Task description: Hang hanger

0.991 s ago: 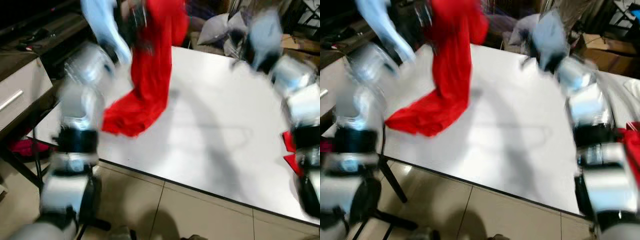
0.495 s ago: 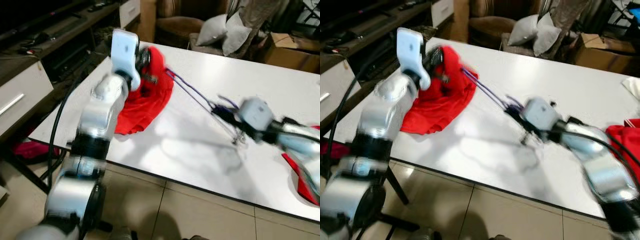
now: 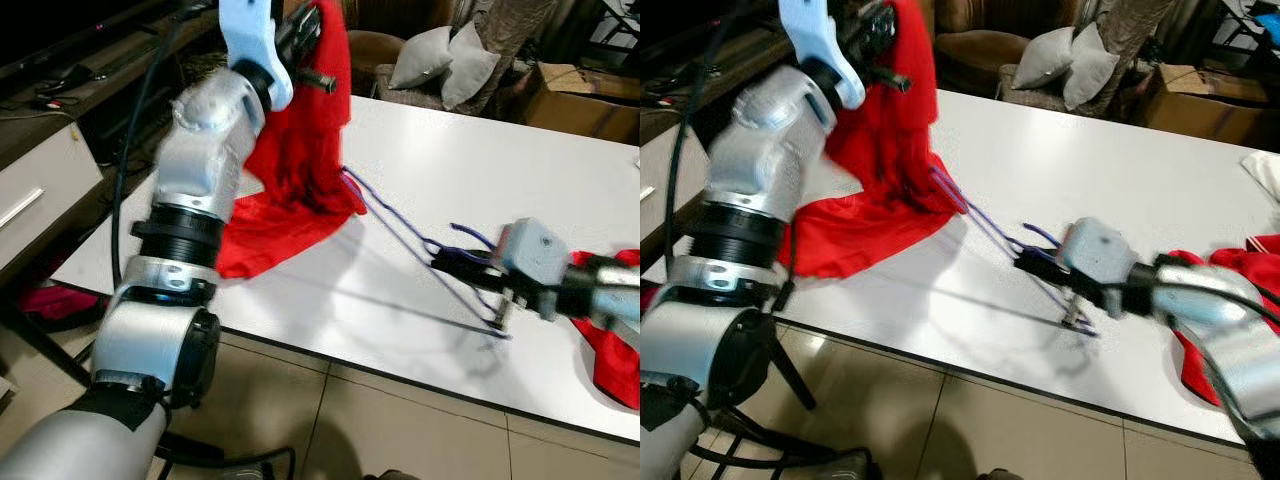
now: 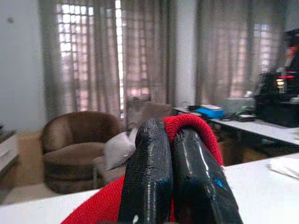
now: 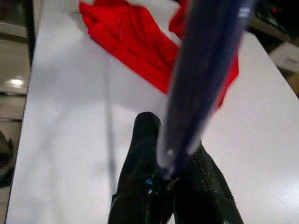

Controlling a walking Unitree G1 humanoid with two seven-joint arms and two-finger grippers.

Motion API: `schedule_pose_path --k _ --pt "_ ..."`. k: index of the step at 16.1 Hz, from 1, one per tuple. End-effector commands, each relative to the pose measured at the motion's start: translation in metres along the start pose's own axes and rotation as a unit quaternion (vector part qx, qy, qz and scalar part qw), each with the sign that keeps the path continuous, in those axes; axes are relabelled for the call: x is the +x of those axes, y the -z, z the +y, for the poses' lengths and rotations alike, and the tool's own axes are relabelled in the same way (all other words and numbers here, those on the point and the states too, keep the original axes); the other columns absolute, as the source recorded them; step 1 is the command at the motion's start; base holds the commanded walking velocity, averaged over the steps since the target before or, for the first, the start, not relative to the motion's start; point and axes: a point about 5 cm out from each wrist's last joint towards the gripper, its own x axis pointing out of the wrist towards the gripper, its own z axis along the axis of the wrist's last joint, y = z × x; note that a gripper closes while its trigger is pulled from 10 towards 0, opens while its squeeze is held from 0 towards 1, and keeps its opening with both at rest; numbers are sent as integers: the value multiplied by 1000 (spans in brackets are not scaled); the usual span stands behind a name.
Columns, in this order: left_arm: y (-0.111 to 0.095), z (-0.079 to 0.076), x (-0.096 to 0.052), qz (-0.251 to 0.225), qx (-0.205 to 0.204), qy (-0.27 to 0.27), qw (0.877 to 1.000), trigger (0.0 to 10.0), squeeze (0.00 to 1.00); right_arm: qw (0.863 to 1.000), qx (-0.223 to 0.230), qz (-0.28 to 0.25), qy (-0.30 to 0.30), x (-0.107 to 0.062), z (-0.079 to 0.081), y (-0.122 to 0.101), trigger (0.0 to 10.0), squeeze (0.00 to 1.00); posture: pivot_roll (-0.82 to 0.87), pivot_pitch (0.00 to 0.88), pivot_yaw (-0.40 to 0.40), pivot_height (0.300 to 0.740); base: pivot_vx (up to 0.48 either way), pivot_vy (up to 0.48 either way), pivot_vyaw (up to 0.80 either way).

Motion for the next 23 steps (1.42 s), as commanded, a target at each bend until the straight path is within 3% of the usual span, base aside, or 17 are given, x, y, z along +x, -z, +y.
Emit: schedule_pose_path --k 1,4,5,7,10,12,13,15,16,17,19,21,22,23 --pt "-24 -3 3 -29 6 17 999 10000 0 1000 9 8 -23 8 3 4 10000 0 -27 0 -13 740 0 0 0" --pt "-40 -3 -5 -37 -6 47 998 10000 0 998 25 -21 -57 32 1 -3 10000 0 -11 3 -28 740 0 0 0" --pt "-41 -6 -12 -29 -2 75 997 10000 0 997 17 -20 -69 47 -4 -2 10000 0 -2 8 -31 740 0 0 0" --pt "-40 -3 -23 -10 8 96 995 10000 0 998 -17 6 -66 73 -20 3 10000 0 -1 12 -28 740 0 0 0" --pt "-57 10 -38 -34 -51 117 991 10000 0 997 -45 44 42 97 -67 4 10000 0 0 14 -30 740 0 0 0" --pt "-64 15 -45 -46 -69 131 988 10000 0 985 -52 30 165 103 -103 -15 10000 0 4 16 -34 740 0 0 0" --pt "-67 19 -49 -53 -61 121 989 10000 0 966 -67 -15 250 99 -126 -41 10000 0 16 20 -49 740 0 0 0" --pt "-72 27 -53 -79 -61 95 990 10000 0 916 -85 -143 365 79 -155 -92 10000 0 17 24 -58 740 0 0 0" --pt "-74 30 -55 -95 -69 84 990 10000 0 902 -105 -177 381 74 -158 -104 10000 0 12 27 -58 740 0 0 0" --pt "-72 29 -56 -106 -68 81 989 10000 0 905 -131 -167 367 82 -151 -99 10000 0 10 28 -56 740 0 0 0" --pt "-56 23 -58 -94 -77 81 989 10000 0 926 -156 -116 324 101 -129 -66 10000 0 7 33 -46 740 0 0 0" --pt "-31 21 -58 -45 -66 61 995 10000 0 942 -151 -83 289 113 -110 -36 10000 0 3 36 -39 740 0 0 0" --pt "3 23 -58 34 -13 17 999 10000 0 963 -127 -63 230 122 -86 -9 10000 0 0 36 -32 740 0 0 0" --pt "26 26 -59 75 14 -16 997 10000 0 976 -117 -56 178 127 -68 8 10000 0 0 38 -30 740 0 0 0"
